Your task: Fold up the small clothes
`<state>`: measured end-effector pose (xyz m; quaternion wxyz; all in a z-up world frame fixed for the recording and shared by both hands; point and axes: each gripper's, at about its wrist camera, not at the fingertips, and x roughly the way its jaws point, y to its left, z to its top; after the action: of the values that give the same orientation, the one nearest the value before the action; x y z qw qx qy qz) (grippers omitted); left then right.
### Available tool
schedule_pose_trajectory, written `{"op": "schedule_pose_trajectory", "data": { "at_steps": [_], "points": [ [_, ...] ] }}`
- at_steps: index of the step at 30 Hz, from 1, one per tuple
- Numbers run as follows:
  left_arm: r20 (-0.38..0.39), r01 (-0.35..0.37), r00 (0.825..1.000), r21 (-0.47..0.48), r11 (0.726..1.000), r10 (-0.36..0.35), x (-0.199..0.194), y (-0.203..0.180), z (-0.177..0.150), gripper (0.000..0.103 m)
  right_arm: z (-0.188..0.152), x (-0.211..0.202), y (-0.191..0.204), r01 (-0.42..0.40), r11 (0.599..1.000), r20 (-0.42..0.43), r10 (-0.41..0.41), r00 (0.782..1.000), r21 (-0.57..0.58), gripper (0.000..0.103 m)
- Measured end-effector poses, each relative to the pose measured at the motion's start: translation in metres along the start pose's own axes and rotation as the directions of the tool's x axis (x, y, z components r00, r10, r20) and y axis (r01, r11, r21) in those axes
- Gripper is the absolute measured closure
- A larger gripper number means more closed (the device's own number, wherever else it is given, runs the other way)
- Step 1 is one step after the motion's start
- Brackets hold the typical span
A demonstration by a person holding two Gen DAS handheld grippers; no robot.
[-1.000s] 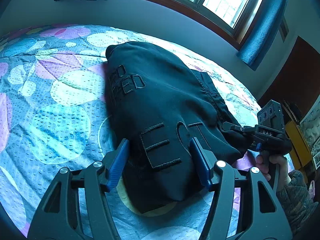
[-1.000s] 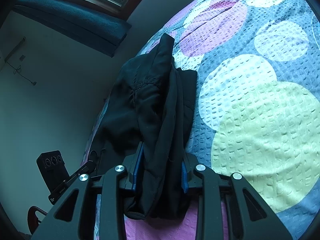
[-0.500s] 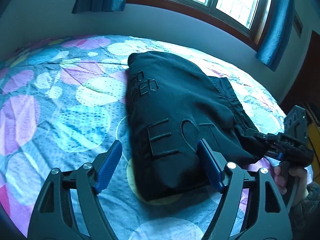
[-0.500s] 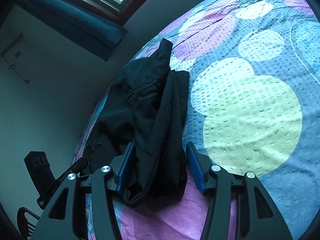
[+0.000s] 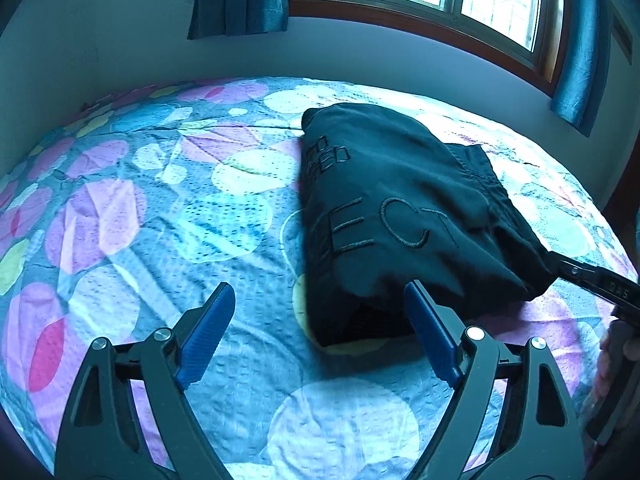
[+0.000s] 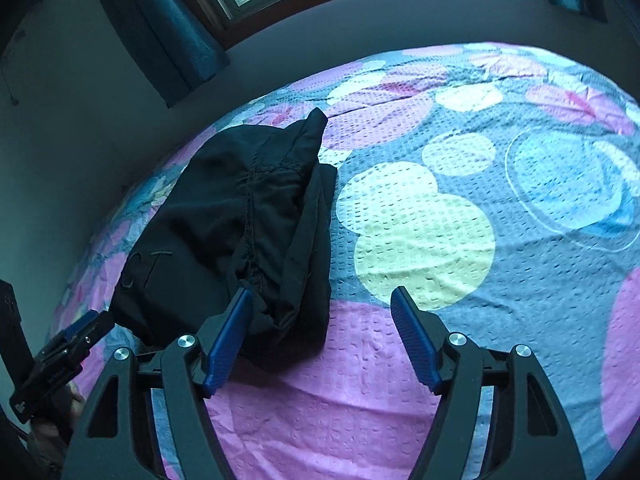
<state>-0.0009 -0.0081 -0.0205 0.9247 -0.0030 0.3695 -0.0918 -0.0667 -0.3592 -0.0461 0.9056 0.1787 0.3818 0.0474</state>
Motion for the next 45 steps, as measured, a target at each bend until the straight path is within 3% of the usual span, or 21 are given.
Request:
{"op": "schedule_pose_trajectory", "data": {
  "at_steps": [7,12,18,45],
  "points": [
    [0.004,-0.052,0.999,0.008,0.999,0.052,-0.005,-0.006,-0.009,0.012,-0.018,0.001,0.029,0.063,0.989,-0.011,-0.065,0.998,-0.137,0.027],
    [0.005,-0.065,0.998,0.022,0.998,0.065,-0.007,-0.010,-0.012,0.012,-0.026,0.011,0.036,0.073,0.984,-0.034,-0.080,0.996,-0.164,0.026],
    [0.007,-0.076,0.997,0.016,0.997,0.075,-0.007,-0.010,-0.012,0.011,-0.024,0.004,0.034,0.102,0.983,0.001,-0.103,0.995,-0.151,0.024],
    [-0.006,-0.114,0.993,-0.010,0.993,0.114,-0.004,-0.007,-0.017,0.009,-0.030,0.004,0.036,0.113,0.983,0.001,-0.114,0.993,-0.147,0.023]
  ]
}}
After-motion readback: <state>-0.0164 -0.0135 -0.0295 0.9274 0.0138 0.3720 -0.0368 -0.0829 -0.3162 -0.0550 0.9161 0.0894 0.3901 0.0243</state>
